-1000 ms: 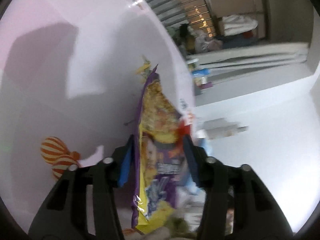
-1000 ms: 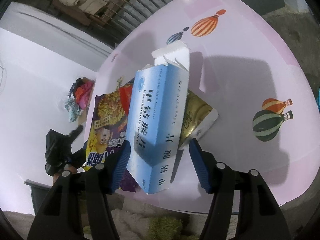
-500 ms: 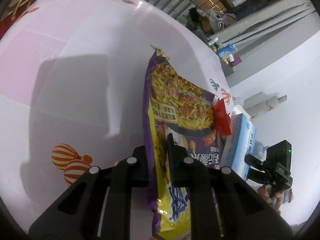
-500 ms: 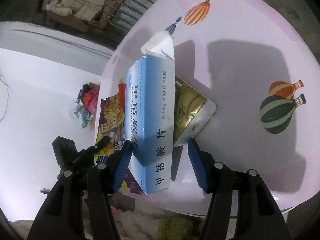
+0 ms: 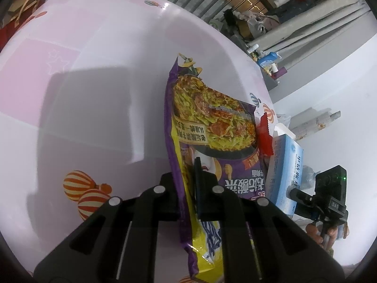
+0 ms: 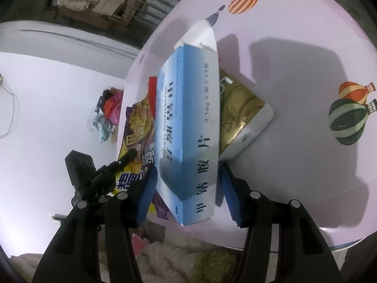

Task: Collect trash
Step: 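Lift the purple noodle packet with the left tool while the right tool lifts the blue-white box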

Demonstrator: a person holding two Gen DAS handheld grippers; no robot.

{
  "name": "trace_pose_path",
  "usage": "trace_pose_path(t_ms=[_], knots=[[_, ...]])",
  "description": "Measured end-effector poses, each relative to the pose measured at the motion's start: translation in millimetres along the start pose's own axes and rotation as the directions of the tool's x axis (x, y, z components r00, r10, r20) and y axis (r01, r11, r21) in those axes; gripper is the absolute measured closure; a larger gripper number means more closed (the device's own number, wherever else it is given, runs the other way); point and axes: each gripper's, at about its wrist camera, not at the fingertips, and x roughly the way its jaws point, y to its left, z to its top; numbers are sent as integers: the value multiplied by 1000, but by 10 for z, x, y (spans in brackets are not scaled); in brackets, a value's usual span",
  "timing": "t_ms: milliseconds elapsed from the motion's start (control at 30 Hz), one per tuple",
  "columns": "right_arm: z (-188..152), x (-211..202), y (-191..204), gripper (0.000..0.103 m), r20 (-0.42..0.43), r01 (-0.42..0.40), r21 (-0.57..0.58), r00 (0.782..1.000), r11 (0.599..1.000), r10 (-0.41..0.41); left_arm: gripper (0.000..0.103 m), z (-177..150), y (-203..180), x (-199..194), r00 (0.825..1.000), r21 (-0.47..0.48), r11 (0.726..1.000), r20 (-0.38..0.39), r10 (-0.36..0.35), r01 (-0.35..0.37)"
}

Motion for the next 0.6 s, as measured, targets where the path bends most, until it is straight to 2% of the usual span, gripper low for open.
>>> trace_pose_path(t_ms=[133, 600], knots=[[-12, 0, 46, 59, -3, 16, -24, 1000, 1000, -16, 96, -2, -10, 4, 1000, 2, 1000, 4, 2, -2], [-35, -108, 138, 69, 40, 6, -68, 999, 998, -3, 101, 47, -107, -218, 997, 35, 999, 63, -36, 34]])
